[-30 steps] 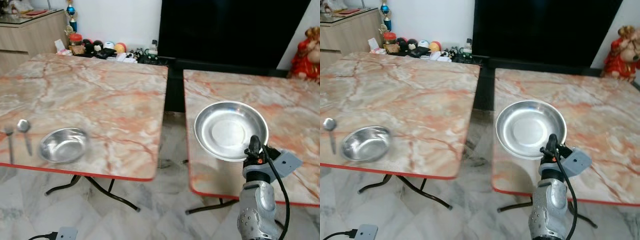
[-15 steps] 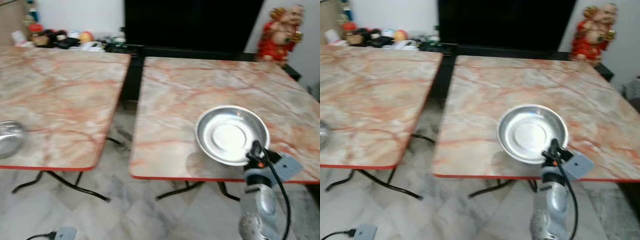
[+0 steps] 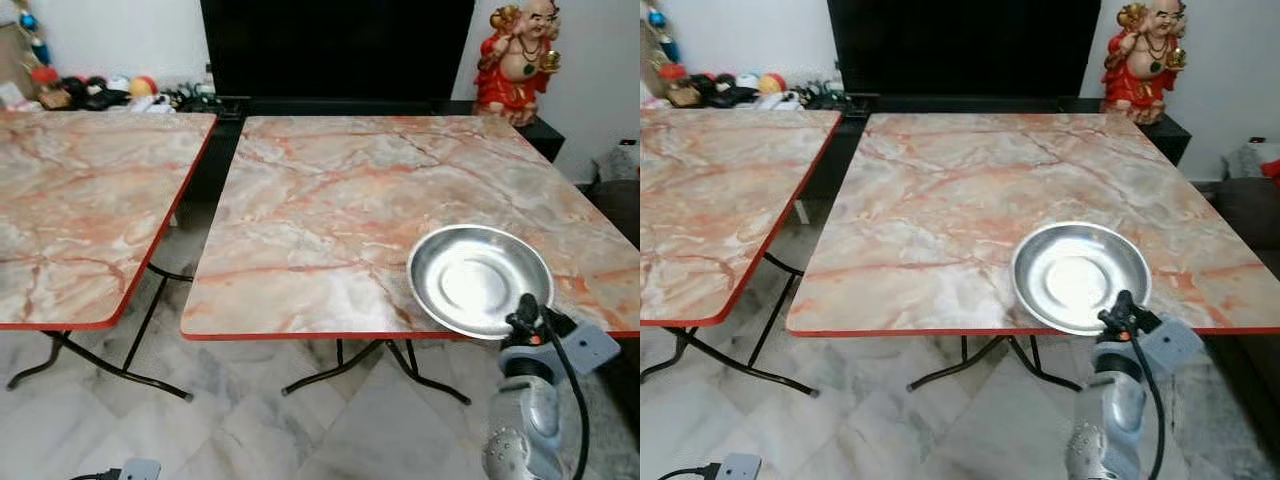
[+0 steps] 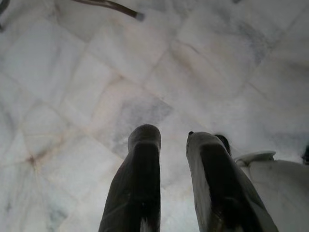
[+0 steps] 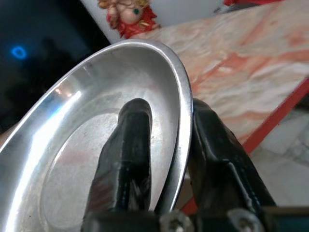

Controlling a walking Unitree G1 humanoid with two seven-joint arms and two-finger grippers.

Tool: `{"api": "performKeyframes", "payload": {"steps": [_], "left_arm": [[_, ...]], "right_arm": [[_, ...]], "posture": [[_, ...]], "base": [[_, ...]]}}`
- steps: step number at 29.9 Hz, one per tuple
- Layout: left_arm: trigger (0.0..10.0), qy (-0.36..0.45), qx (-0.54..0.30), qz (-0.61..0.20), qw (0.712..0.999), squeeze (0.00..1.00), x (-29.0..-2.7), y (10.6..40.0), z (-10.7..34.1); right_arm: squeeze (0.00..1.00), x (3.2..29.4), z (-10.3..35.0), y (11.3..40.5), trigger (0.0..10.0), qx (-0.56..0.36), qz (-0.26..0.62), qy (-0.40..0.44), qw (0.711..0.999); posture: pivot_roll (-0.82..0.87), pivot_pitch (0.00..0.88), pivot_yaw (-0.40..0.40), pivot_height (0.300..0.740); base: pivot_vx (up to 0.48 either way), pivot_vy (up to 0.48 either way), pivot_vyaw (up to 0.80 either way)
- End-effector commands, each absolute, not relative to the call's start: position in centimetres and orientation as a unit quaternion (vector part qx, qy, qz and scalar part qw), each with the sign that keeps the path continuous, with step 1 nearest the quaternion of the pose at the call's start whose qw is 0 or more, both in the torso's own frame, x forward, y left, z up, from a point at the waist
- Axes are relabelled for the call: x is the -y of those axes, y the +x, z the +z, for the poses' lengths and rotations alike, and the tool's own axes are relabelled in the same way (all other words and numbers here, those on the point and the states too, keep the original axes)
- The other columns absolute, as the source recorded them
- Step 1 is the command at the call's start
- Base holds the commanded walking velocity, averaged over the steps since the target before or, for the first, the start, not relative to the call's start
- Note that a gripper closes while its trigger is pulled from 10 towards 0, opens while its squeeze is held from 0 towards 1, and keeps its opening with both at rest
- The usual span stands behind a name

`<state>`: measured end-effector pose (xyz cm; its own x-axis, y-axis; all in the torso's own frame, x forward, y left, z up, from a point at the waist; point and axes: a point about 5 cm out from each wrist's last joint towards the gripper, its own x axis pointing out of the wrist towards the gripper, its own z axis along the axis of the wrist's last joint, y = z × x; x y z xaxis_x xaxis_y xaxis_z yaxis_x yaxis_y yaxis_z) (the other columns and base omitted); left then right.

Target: Setting the table

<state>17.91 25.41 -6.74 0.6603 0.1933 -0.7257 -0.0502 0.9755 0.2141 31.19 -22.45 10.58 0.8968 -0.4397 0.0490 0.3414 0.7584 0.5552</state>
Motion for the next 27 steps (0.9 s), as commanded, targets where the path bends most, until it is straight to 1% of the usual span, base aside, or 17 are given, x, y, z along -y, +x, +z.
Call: {"api": "performKeyframes", "payload": {"steps": [1,8,9,10,13,16,20,23,27], "left_arm": [[10.0,0.091,-0.414,0.067,0.903,0.00,-25.7,17.6,-6.9],[10.0,0.089,-0.415,0.066,0.903,0.00,-25.5,17.5,-7.0],[10.0,0.087,-0.414,0.065,0.904,0.00,-25.3,17.6,-7.0],[10.0,0.085,-0.414,0.065,0.904,0.00,-25.3,17.6,-7.0],[10.0,0.084,-0.413,0.065,0.904,0.00,-25.3,17.6,-7.0],[10.0,0.081,-0.414,0.067,0.904,0.00,-25.2,17.4,-7.1],[10.0,0.081,-0.415,0.067,0.904,0.00,-25.2,17.3,-7.1],[10.0,0.078,-0.417,0.069,0.903,0.00,-25.2,17.1,-7.2],[10.0,0.074,-0.416,0.070,0.904,0.00,-25.1,17.0,-7.3]], "right_arm": [[0.00,22.1,10.9,32.0,10.0,0.086,-0.200,0.304,0.928],[0.00,21.6,11.3,33.3,10.0,0.075,-0.184,0.303,0.932],[0.00,20.9,11.3,34.4,10.0,0.057,-0.171,0.323,0.929],[0.00,20.7,11.2,34.8,10.0,0.049,-0.169,0.332,0.927],[0.00,20.6,11.2,35.0,10.0,0.045,-0.168,0.337,0.925],[0.00,20.1,11.5,35.7,10.0,0.038,-0.164,0.323,0.931],[0.00,20.1,11.5,35.9,10.0,0.032,-0.166,0.318,0.933],[0.00,20.2,11.0,36.1,10.0,0.003,-0.191,0.300,0.935],[0.00,20.0,10.3,36.1,10.0,-0.014,-0.201,0.296,0.934]], "posture": [[0.10,0.078,-0.028,0.740],[0.10,0.077,-0.026,0.740],[0.11,0.080,-0.034,0.740],[0.11,0.080,-0.034,0.740],[0.11,0.080,-0.034,0.740],[0.11,0.087,-0.041,0.740],[0.11,0.087,-0.041,0.740],[0.12,0.088,-0.049,0.740],[0.13,0.094,-0.053,0.740]], "base": [[0.000,0.000,0.00],[0.000,0.000,0.00],[0.000,0.000,0.00],[0.000,0.000,0.00],[0.000,0.000,0.00],[0.000,0.000,0.00],[0.000,0.000,0.00],[0.000,0.000,0.00],[0.000,0.000,0.00]]}}
